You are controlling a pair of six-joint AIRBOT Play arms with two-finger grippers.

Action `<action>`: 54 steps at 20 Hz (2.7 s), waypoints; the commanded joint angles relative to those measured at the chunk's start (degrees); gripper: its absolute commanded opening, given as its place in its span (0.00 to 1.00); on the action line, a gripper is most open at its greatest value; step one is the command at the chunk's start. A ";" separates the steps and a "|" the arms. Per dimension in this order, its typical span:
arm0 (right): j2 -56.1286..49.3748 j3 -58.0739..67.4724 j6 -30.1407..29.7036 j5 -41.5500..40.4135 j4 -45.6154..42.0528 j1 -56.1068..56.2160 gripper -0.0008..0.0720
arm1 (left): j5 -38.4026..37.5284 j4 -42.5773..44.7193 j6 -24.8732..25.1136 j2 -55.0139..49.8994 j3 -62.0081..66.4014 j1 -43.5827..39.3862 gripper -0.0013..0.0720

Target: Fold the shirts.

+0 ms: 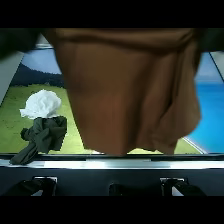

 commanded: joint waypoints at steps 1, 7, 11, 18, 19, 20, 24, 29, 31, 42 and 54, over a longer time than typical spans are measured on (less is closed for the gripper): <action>-19.28 -1.03 -1.46 9.92 7.54 0.04 0.06 | -6.12 7.19 -2.93 -11.06 -7.34 0.31 0.05; -43.10 -1.03 11.89 8.41 18.34 0.85 0.06 | -8.83 -4.02 -2.95 -32.87 -9.25 0.70 0.06; -43.32 -0.61 12.90 8.02 17.46 0.31 0.10 | -11.69 -12.85 -2.25 -37.11 -9.09 1.11 0.48; -31.12 4.31 12.28 29.70 -10.29 -19.50 0.81 | -34.95 -13.31 5.35 -33.55 -7.52 13.31 0.83; -30.51 3.06 12.59 34.18 -15.28 -22.32 0.75 | -35.74 -14.19 6.10 -32.09 -11.32 14.43 0.83; -29.70 0.66 13.62 35.95 -16.35 -24.85 0.74 | -35.58 -15.80 7.87 -30.32 -16.22 15.04 0.83; -25.62 -13.77 14.60 32.76 -18.40 -28.74 0.77 | -25.24 -29.55 13.44 -24.70 -38.84 13.68 0.83; -25.24 -23.69 13.86 28.00 -16.35 -28.74 0.88 | -16.68 -37.48 15.37 -25.64 -46.66 6.32 0.83; -25.24 -26.56 11.28 26.08 -16.46 -28.79 0.88 | -15.23 -37.46 15.15 -26.86 -46.62 3.65 0.83; -27.52 -40.39 3.93 6.54 -4.15 -28.76 0.75 | -11.15 -38.49 12.98 -26.75 -46.49 2.71 0.05; -3.15 -15.28 2.69 -1.11 19.47 -28.79 0.06 | -9.92 -22.05 12.50 2.80 -15.52 14.03 0.05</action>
